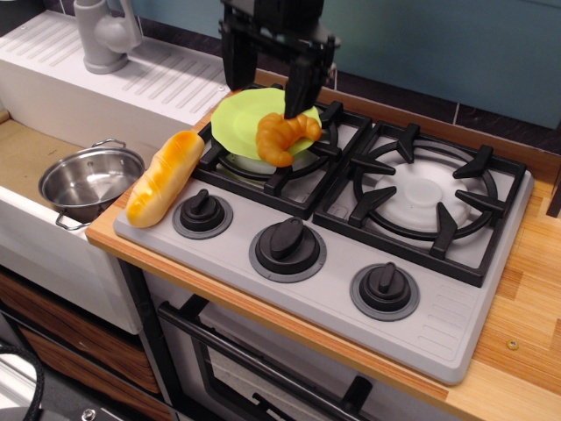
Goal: Put crossaint on plate and bread in pot or pan in sink
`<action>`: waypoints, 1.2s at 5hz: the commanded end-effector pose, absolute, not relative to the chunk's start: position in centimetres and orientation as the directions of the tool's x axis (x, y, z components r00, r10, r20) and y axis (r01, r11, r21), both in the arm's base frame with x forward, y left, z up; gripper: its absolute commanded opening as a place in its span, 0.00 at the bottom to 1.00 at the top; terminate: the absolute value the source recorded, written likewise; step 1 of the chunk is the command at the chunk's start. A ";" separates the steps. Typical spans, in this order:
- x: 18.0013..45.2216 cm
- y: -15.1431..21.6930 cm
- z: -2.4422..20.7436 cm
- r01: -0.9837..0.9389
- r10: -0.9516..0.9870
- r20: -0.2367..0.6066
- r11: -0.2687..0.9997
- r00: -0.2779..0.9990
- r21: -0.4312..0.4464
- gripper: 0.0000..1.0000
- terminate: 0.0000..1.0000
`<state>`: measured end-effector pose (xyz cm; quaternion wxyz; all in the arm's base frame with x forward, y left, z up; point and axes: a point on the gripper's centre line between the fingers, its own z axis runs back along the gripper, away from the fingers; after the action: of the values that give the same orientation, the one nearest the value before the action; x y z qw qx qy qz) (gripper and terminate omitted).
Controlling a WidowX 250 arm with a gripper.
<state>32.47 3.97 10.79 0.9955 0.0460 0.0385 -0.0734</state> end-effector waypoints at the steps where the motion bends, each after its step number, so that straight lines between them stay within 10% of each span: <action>1: 33.1 4.1 15.9 0.198 -0.196 -0.027 0.971 0.980 0.134 1.00 0.00; 6: 29.6 8.2 15.2 0.125 -0.158 0.126 0.964 0.979 0.234 1.00 0.00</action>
<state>29.02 8.31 13.09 0.9915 0.1001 -0.0403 -0.0726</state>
